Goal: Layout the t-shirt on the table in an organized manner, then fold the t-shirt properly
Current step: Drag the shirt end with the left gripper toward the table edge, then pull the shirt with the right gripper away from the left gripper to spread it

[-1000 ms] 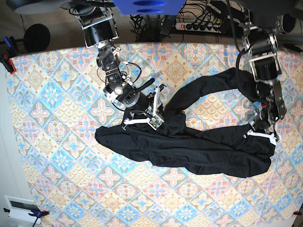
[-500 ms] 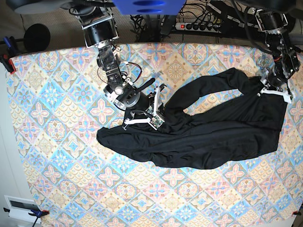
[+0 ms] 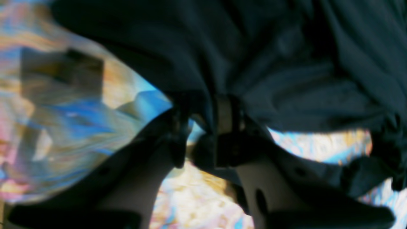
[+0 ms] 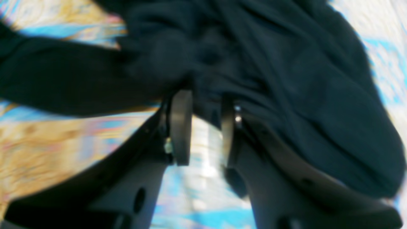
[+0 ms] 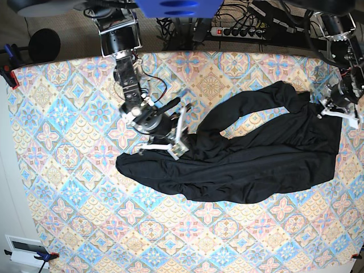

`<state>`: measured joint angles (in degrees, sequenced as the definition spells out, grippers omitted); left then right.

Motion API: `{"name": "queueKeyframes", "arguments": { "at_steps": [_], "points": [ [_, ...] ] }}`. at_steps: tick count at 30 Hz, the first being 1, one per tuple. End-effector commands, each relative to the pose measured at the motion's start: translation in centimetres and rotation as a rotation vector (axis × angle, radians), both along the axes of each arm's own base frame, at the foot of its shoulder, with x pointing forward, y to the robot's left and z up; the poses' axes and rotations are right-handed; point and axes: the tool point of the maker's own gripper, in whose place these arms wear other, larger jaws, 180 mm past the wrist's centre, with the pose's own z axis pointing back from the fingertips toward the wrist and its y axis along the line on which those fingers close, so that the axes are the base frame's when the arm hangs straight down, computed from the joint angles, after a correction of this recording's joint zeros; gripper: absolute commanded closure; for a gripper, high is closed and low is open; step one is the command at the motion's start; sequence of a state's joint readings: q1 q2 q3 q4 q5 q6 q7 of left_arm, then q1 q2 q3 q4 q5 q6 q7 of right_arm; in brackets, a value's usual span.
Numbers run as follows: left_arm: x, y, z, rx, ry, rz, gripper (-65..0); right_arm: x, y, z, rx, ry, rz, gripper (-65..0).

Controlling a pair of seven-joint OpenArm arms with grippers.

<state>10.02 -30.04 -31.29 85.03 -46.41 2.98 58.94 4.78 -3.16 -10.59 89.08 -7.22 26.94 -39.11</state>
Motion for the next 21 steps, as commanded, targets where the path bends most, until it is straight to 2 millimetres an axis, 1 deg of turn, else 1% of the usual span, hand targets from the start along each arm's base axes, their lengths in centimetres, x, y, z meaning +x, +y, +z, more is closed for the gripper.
{"name": "queueKeyframes", "arguments": {
  "at_steps": [1, 4, 7, 10, 12, 14, 17, 21],
  "points": [
    [0.8, 0.2, 1.1, 0.011, -0.033, -0.016, -16.7, 1.5, -0.9, 1.6, 0.024, -0.050, -0.033, -15.2],
    [0.9, 0.3, 1.2, 0.019, -0.035, -0.014, -18.2, 2.4, -2.6, 1.9, 0.020, -0.053, -0.084, -15.2],
    [0.8, 0.2, 1.0, 0.016, -0.034, -0.013, -18.2, 2.6, -4.0, 1.3, -0.013, -0.015, -0.119, -15.4],
    [0.8, -0.3, 0.7, 0.000, -0.035, -0.010, -18.2, 2.6, -5.9, 1.1, -0.062, -0.018, -0.121, -15.6],
    [0.8, -0.4, 0.6, -0.001, -0.035, -0.009, -18.2, 2.3, -6.8, 0.8, -0.067, -0.001, -0.123, -16.7],
    [0.8, -0.4, 0.6, -0.003, -0.035, -0.009, -18.2, 2.3, -7.1, 0.8, -0.063, 0.010, -0.125, -19.3],
    [0.8, -0.4, 0.6, -0.003, -0.034, -0.010, -18.2, 2.1, -7.0, 0.4, -0.053, 0.028, -0.125, -23.4],
    [0.8, -0.4, 0.6, -0.003, -0.034, -0.010, -18.2, 2.1, -7.0, 0.4, -0.053, 0.028, -0.125, -23.6]
  ]
}}
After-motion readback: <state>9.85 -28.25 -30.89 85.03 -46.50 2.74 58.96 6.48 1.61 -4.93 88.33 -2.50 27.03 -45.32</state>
